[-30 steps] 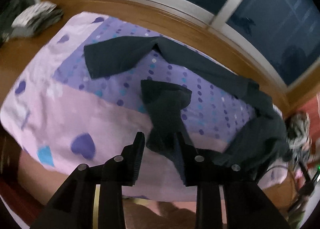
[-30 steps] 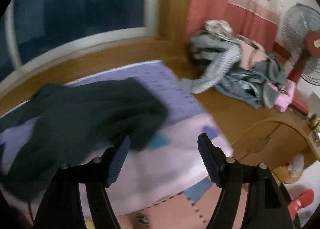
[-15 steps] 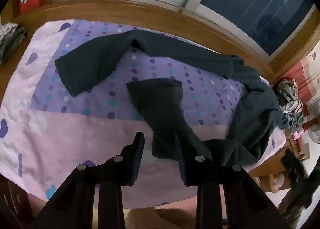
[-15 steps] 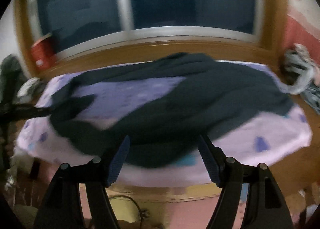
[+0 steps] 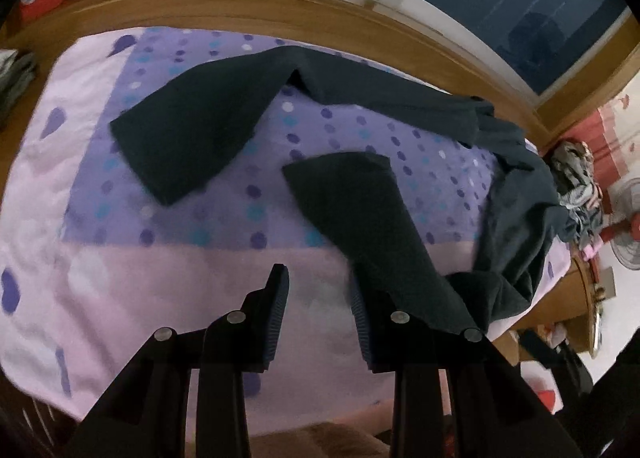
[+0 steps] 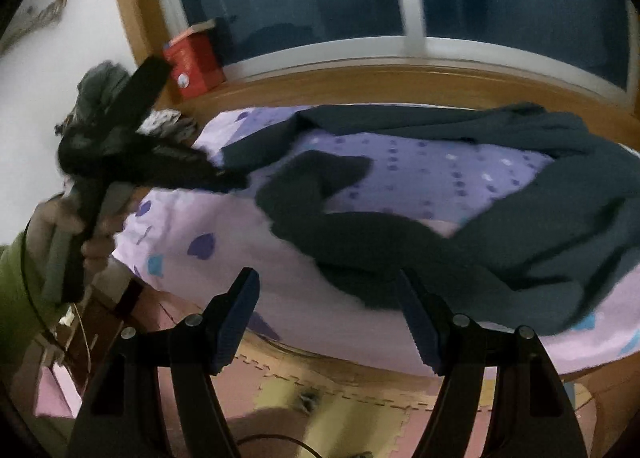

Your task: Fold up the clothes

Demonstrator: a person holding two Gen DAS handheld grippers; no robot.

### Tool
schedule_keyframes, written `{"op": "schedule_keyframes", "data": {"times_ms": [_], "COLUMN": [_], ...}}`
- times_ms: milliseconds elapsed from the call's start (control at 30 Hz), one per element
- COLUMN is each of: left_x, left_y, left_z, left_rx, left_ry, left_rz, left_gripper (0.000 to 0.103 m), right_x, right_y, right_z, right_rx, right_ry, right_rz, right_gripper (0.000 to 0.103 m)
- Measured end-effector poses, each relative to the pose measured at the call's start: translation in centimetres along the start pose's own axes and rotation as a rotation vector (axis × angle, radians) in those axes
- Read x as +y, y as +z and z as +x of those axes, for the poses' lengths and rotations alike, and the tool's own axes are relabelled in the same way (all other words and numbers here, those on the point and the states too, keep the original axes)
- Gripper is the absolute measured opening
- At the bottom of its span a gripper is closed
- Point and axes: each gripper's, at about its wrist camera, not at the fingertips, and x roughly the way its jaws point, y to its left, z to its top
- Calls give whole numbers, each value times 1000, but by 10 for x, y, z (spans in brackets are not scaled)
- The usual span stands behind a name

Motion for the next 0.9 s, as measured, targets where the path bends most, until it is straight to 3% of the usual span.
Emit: {"op": "schedule_keyframes", "data": {"times_ms": [67,200,267,467,633,767,900], "left_x": [3,8,18,25,16,13,4], "left_y": [11,38,50,70,84,86,83], "left_z": [10,29,36,60,76,79,81], "left_rx": [17,17,39,151,176,186,183], "left_ry": [-28,105,100,-81,-116,-172,-150], "left_rz": [27,174,250,381,379,364,402], "left_gripper": [31,31,31,31,31,48,55], "right_x": [13,37,45,55,52,56,55], "right_y": [5,20,28,41,38,40,44], "right_z": [11,39,53,94,100,90,99], "right_rx": [2,12,20,55,81,39,66], "right_ry": [-27,-99,-112,-270,-359,-408,-412], "right_rz": [-14,17,80,135,190,160,93], "right_gripper": [71,71,71,71,71,71,71]}}
